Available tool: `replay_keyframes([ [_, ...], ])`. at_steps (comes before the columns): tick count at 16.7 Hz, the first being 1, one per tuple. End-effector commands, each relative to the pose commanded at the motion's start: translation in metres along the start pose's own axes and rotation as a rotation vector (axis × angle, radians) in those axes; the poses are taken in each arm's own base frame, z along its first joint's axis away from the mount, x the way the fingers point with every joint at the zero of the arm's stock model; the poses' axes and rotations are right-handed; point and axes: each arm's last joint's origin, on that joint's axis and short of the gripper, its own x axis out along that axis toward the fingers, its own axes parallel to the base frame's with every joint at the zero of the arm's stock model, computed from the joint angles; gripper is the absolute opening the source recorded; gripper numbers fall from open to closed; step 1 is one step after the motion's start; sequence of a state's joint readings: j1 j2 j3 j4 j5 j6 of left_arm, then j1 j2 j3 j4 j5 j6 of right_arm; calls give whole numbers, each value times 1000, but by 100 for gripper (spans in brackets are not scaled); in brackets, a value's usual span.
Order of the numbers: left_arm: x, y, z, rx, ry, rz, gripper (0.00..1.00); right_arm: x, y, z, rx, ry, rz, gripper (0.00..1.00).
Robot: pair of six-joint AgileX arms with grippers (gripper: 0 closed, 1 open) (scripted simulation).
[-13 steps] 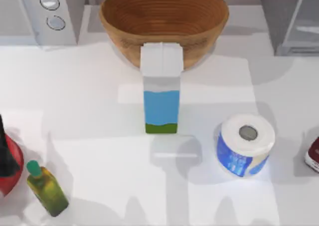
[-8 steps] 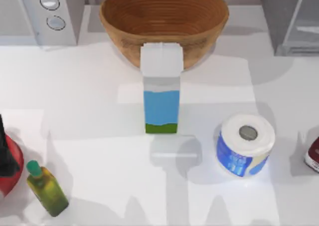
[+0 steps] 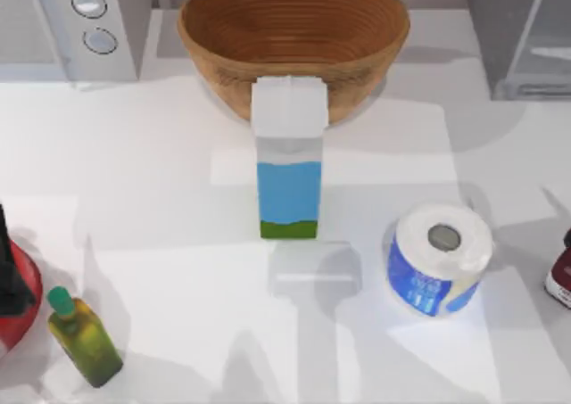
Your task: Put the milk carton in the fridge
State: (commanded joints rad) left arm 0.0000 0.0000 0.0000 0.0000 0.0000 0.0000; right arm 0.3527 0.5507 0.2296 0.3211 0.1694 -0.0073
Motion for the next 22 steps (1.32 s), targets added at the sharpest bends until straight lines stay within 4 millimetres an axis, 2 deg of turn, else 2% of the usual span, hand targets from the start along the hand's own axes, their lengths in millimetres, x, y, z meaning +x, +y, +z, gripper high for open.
replay_keyframes([
  [3,0,0,0,0,0,0,100,33,30,20,2,-17,38,100],
  [5,0,0,0,0,0,0,100,57,58,26,6,-27,55,100],
  [7,0,0,0,0,0,0,100,81,92,25,13,-34,62,100],
  [9,0,0,0,0,0,0,100,102,129,14,19,-35,58,100],
  [13,0,0,0,0,0,0,100,128,201,-35,27,-26,12,100],
  [16,0,0,0,0,0,0,100,134,240,-83,27,-15,-48,100],
  [19,0,0,0,0,0,0,100,135,261,-128,23,-5,-118,100],
  [22,0,0,0,0,0,0,100,135,268,-158,19,2,-177,100],
])
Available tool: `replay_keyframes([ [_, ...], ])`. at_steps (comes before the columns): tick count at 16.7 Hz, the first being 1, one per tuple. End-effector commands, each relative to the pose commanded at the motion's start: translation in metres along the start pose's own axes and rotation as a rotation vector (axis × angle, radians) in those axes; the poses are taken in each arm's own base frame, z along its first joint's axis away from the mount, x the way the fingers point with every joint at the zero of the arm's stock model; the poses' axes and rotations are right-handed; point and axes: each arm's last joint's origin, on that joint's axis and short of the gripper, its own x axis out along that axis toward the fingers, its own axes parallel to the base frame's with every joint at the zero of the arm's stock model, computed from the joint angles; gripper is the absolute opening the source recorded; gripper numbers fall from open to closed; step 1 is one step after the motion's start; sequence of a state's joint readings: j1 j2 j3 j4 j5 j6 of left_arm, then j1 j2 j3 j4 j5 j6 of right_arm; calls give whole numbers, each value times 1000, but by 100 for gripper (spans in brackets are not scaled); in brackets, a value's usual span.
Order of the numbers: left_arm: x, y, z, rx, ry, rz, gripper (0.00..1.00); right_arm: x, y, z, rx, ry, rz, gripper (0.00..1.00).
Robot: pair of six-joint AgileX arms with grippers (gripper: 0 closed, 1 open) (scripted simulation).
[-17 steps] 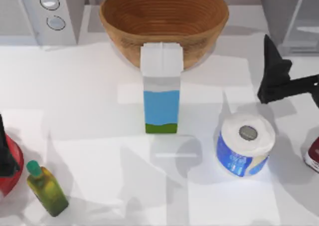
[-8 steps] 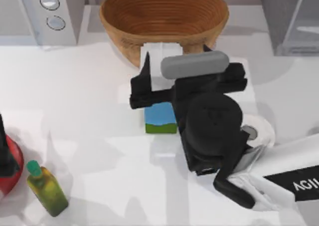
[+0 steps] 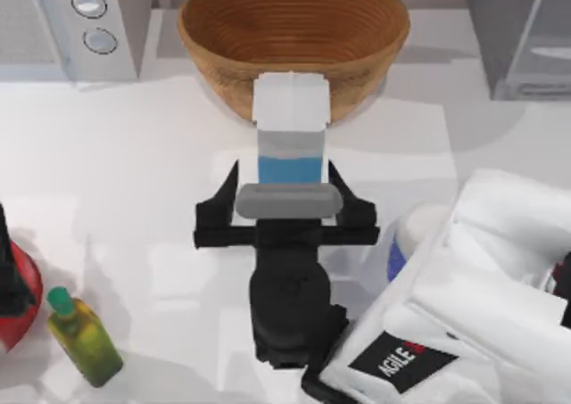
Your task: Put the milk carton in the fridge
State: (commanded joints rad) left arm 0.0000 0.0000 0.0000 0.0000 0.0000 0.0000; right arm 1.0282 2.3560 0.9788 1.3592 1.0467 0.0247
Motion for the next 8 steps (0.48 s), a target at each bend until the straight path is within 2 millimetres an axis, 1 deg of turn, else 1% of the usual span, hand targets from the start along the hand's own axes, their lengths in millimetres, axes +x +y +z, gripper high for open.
replay_keyframes([
  [2,0,0,0,0,0,0,100,0,0,-7,-2,2,-19,100],
  [6,0,0,0,0,0,0,100,0,0,-7,-2,2,-19,100],
  [8,0,0,0,0,0,0,100,0,1,-4,6,-3,-16,100],
])
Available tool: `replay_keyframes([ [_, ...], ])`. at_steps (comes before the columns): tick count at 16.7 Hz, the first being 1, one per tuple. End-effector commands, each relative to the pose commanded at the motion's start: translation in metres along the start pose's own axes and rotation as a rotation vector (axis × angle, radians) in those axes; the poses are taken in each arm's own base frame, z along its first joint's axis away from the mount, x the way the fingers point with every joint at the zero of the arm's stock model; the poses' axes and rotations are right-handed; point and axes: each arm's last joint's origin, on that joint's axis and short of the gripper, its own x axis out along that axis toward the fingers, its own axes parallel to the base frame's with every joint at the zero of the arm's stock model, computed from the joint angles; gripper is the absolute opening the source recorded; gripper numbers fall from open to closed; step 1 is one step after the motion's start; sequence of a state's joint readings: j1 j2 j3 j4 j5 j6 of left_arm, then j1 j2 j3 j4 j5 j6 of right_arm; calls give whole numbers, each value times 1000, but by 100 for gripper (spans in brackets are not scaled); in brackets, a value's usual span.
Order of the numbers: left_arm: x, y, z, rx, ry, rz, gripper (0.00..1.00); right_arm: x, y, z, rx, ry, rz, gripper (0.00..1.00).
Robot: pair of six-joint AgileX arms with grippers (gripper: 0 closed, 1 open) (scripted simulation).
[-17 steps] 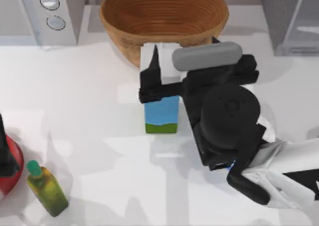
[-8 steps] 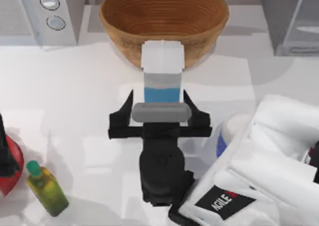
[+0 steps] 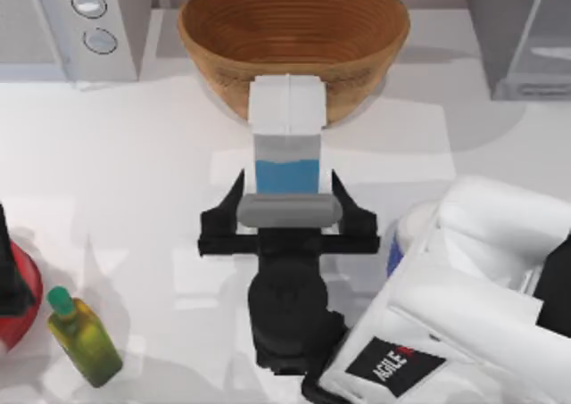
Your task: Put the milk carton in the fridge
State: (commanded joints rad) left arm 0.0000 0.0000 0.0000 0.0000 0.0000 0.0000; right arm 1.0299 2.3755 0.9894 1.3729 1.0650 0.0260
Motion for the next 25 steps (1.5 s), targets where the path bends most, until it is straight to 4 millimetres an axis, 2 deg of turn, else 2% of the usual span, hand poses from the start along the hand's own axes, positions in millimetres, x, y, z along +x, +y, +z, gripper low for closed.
replay_keyframes([
  [3,0,0,0,0,0,0,100,-7,10,1,-8,4,-2,100],
  [5,0,0,0,0,0,0,100,-4,15,1,-9,4,-3,100],
  [11,0,0,0,0,0,0,100,49,-1,-3,-8,4,-2,100],
  [15,0,0,0,0,0,0,100,50,-1,-3,-8,4,-2,100],
  [25,0,0,0,0,0,0,100,50,-1,-3,-8,4,-2,25],
])
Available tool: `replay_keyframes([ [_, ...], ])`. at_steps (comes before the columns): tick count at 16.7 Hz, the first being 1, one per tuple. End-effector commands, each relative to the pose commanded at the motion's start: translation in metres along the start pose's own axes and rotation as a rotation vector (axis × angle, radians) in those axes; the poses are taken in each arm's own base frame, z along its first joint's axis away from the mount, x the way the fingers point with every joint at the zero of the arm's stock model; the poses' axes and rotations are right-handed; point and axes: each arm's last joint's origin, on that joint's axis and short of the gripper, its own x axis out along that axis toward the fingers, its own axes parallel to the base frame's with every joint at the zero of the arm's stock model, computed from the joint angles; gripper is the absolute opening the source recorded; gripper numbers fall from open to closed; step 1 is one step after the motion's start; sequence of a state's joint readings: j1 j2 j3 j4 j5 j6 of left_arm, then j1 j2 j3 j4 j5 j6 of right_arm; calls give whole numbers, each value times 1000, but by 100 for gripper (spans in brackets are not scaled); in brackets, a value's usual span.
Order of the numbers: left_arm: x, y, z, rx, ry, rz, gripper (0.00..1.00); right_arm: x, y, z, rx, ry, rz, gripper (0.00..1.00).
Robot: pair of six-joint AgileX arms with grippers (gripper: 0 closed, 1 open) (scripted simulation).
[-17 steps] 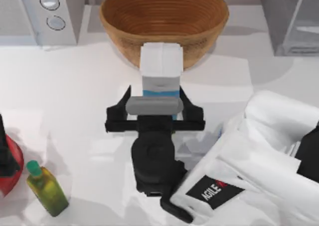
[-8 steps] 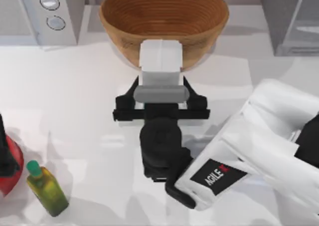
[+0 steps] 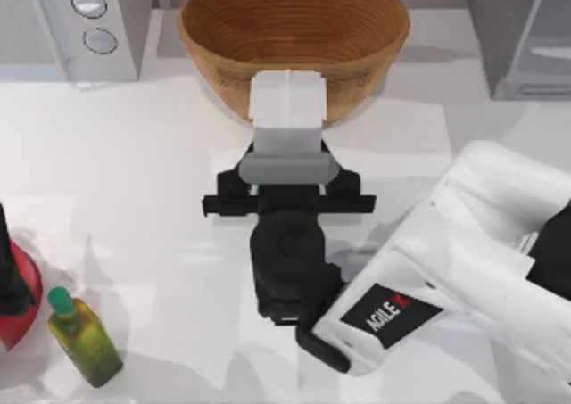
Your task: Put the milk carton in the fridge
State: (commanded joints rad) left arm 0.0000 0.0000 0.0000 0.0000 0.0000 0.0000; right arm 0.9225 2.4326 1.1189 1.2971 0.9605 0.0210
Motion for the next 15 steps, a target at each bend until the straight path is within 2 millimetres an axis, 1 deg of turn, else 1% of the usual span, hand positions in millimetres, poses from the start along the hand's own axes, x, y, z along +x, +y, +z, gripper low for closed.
replay_keyframes([
  [3,0,0,0,0,0,0,100,0,0,0,0,0,0,2],
  [4,0,0,0,0,0,0,100,0,0,0,0,0,0,0],
  [13,0,0,0,0,0,0,100,-1,0,1,-1,1,2,0],
  [15,0,0,0,0,0,0,100,0,0,5,-16,10,-1,0],
])
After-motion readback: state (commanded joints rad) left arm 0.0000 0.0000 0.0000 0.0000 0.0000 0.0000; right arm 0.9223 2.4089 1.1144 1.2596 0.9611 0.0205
